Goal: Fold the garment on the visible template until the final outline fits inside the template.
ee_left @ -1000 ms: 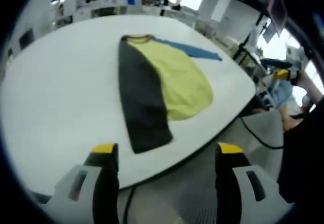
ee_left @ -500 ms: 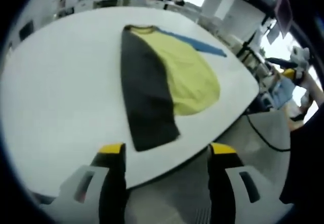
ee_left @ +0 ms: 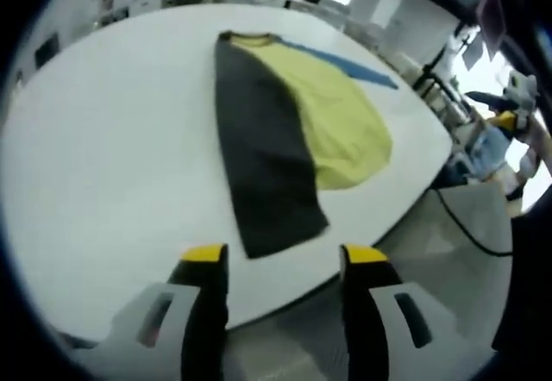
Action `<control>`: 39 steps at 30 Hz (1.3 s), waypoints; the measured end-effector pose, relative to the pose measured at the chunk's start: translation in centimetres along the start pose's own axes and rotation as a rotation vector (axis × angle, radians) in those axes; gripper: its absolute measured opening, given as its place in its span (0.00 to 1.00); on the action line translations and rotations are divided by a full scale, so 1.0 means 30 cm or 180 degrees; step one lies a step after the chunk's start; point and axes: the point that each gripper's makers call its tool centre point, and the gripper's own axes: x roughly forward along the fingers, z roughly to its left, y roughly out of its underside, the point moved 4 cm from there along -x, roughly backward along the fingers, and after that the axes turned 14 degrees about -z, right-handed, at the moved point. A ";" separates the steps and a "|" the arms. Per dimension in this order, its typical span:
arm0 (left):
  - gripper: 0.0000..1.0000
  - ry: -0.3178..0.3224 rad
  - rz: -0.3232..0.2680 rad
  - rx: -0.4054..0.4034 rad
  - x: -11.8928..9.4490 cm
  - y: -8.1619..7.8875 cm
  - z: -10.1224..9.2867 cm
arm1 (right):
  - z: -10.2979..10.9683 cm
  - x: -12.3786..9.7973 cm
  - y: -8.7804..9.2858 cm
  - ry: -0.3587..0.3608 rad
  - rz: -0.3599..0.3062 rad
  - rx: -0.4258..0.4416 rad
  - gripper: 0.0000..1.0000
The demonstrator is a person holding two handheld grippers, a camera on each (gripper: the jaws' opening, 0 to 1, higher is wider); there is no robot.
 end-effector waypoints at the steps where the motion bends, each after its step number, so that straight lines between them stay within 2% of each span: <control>1: 0.46 -0.0008 -0.0004 -0.0018 0.003 0.001 0.004 | 0.001 0.001 0.000 -0.0005 0.0001 0.0002 1.00; 16: 0.33 0.0004 0.0096 0.0139 0.047 0.022 0.049 | 0.039 0.030 0.006 -0.0245 0.0050 -0.0134 1.00; 22: 0.30 -0.0020 0.0096 0.0096 0.057 0.023 0.060 | 0.055 0.046 0.012 -0.0435 0.0110 -0.0368 1.00; 32: 0.26 -0.0019 0.0062 0.0023 0.073 0.007 0.081 | 0.075 0.076 0.024 -0.0593 0.0141 -0.0427 1.00; 39: 0.24 0.0014 0.0093 0.0018 0.082 0.016 0.077 | 0.073 0.084 0.028 -0.0590 0.0171 -0.0436 1.00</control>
